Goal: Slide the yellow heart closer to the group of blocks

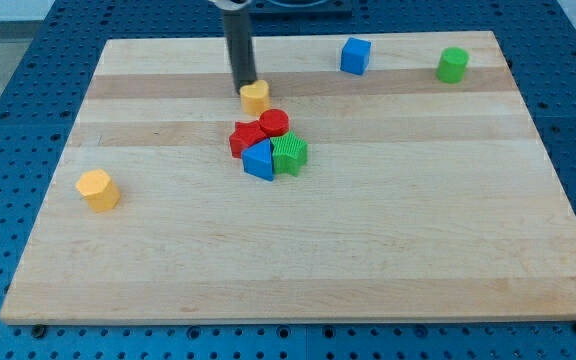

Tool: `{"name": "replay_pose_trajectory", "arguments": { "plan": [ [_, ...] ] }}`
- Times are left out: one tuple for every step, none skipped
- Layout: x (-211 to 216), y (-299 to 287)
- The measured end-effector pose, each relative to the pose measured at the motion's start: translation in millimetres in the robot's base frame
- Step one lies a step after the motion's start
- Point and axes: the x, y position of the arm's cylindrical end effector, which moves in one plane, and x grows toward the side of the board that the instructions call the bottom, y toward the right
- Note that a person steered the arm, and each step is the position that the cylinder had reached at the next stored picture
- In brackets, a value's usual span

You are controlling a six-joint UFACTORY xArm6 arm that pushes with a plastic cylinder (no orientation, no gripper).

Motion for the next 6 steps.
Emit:
{"name": "replay_pose_trajectory", "arguments": {
  "plan": [
    [14,61],
    [15,70],
    [13,70],
    [-17,47],
    [-29,4],
    [-4,-34]
  ]
}}
